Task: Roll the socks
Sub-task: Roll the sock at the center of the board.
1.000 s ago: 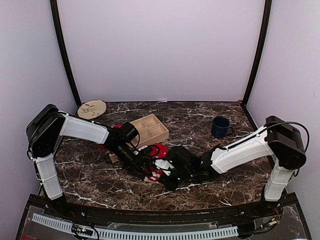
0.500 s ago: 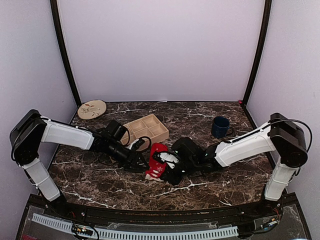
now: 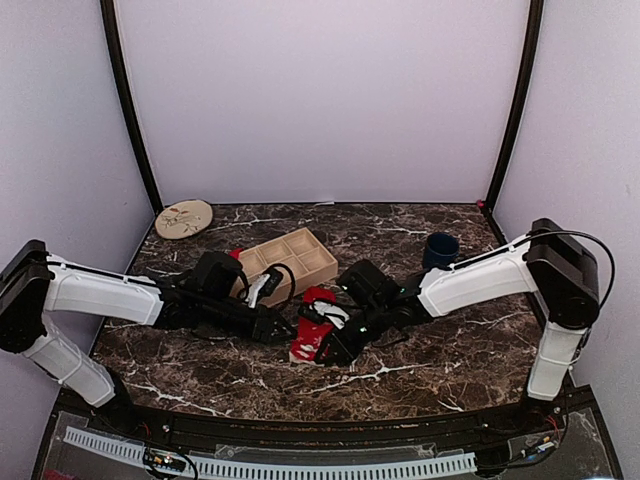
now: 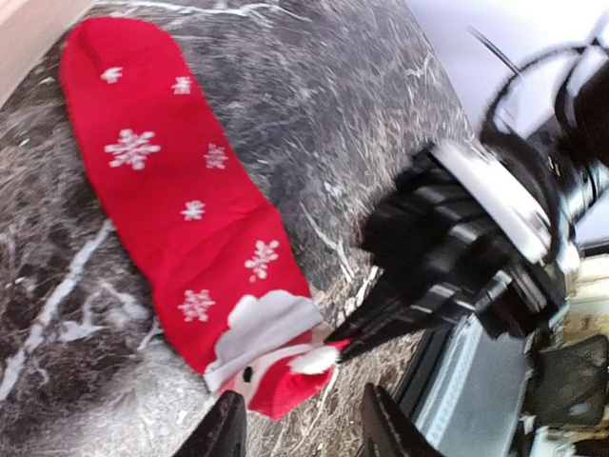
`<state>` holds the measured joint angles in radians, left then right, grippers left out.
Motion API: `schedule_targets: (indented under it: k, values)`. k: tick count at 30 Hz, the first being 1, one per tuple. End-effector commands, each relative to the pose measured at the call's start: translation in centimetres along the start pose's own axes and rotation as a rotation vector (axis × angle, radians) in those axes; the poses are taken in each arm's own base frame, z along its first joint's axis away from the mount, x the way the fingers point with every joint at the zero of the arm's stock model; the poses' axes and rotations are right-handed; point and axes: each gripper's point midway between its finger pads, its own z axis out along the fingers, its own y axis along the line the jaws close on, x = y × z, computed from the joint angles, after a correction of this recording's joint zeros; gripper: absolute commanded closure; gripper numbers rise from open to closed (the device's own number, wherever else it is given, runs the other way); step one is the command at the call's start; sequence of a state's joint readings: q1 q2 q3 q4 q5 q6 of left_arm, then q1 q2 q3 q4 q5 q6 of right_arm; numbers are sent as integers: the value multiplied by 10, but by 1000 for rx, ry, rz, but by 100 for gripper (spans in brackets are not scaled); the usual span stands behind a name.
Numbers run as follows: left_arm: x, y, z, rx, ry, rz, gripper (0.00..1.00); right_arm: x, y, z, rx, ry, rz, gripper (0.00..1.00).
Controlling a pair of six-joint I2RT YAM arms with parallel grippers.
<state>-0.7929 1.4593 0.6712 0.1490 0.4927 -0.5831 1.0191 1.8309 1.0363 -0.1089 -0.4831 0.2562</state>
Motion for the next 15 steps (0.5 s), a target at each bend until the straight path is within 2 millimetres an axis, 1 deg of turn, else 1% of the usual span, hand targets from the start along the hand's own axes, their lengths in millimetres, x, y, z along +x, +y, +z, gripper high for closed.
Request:
schedule_targets:
  k: [1, 3, 6, 9, 13, 14, 15]
  values:
    - [2, -7, 3, -94, -54, 190, 59, 1, -3, -2, -59, 43, 78, 100]
    - [7, -4, 4, -121, -59, 229, 61, 1, -7, -4, -79, 50, 118, 100]
    - [12, -6, 1, -151, -107, 320, 62, 5, -10, -5, -113, 82, 176, 100]
    - [13, -7, -5, -194, -166, 440, 64, 8, -15, -4, -143, 118, 230, 100]
    - [11, -16, -13, -206, -226, 557, 66, 9, -19, -5, -187, 143, 286, 100]
    - [12, -19, -13, -205, -227, 585, 66, 0, -17, -7, -198, 133, 278, 100]
    - [14, -21, -12, -202, -222, 612, 66, -2, -17, -7, -201, 136, 279, 100]
